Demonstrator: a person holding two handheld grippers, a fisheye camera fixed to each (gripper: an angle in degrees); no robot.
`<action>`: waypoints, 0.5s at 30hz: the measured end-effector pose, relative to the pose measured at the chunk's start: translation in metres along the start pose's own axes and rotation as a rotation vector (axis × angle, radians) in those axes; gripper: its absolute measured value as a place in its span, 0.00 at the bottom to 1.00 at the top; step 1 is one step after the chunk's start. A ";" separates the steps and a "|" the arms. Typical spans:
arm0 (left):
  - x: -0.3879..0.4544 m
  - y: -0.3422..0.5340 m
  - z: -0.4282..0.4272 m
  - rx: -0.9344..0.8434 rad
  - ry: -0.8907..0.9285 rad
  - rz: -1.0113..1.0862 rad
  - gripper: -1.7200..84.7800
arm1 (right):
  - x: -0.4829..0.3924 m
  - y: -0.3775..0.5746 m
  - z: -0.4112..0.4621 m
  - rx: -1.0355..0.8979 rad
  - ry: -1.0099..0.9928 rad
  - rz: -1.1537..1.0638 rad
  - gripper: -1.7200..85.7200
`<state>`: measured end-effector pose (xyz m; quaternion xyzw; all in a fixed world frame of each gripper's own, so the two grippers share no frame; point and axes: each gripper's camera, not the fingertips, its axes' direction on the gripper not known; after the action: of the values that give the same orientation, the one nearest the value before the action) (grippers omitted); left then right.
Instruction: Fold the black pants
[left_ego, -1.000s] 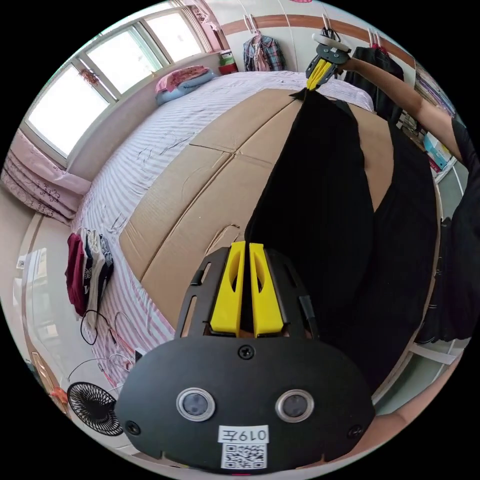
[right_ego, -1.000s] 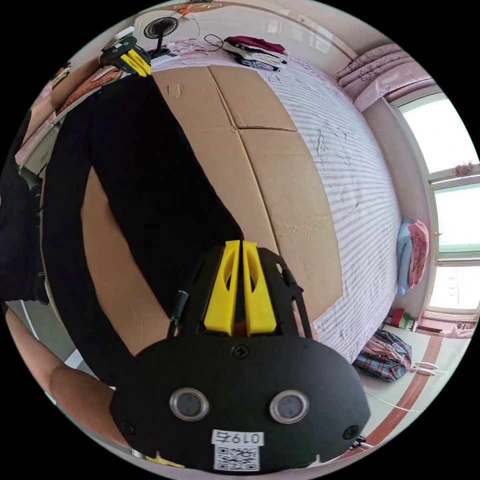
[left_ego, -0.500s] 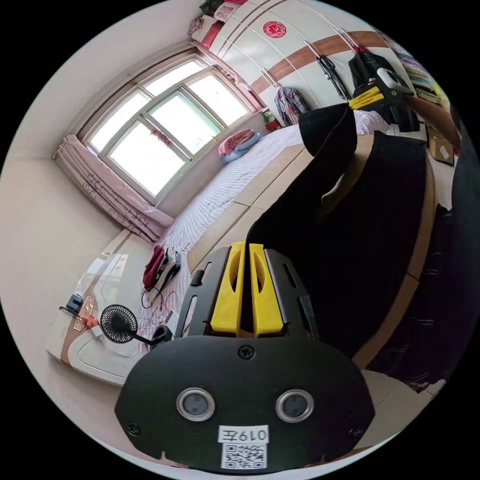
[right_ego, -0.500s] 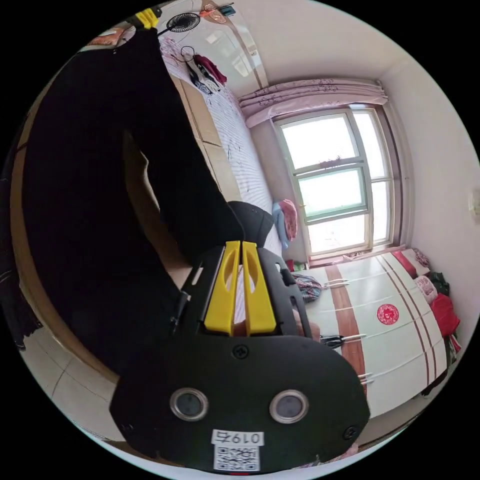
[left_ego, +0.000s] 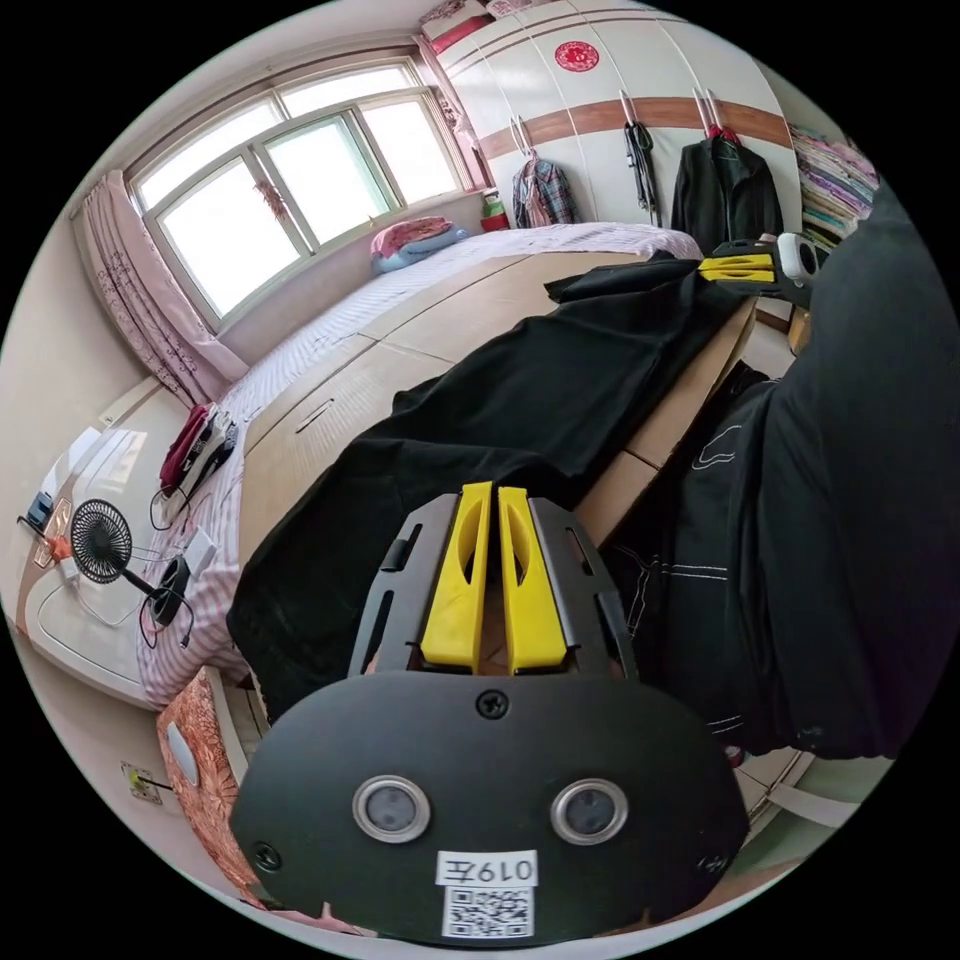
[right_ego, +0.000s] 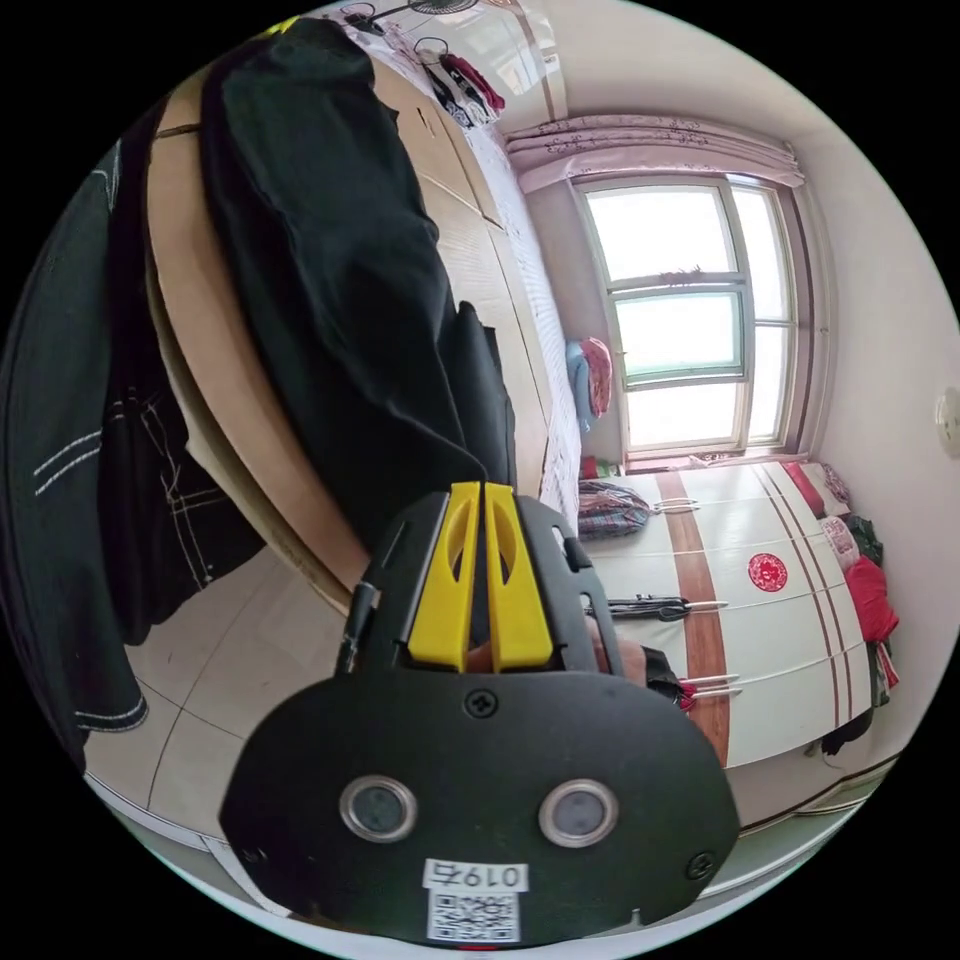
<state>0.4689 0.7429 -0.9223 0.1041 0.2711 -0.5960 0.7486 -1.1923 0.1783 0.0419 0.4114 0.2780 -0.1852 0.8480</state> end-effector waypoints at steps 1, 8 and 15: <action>0.001 0.002 -0.001 -0.002 0.000 0.000 0.03 | -0.003 0.010 -0.003 0.007 -0.015 0.016 0.01; 0.013 0.020 0.000 -0.075 0.038 -0.013 0.03 | -0.034 0.053 0.010 -0.034 -0.071 0.016 0.01; 0.027 0.034 0.008 -0.128 0.032 -0.042 0.03 | -0.061 0.077 0.015 -0.022 -0.095 -0.020 0.01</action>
<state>0.5071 0.7252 -0.9359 0.0598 0.3228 -0.5912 0.7367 -1.1932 0.2167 0.1333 0.3900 0.2435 -0.2101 0.8628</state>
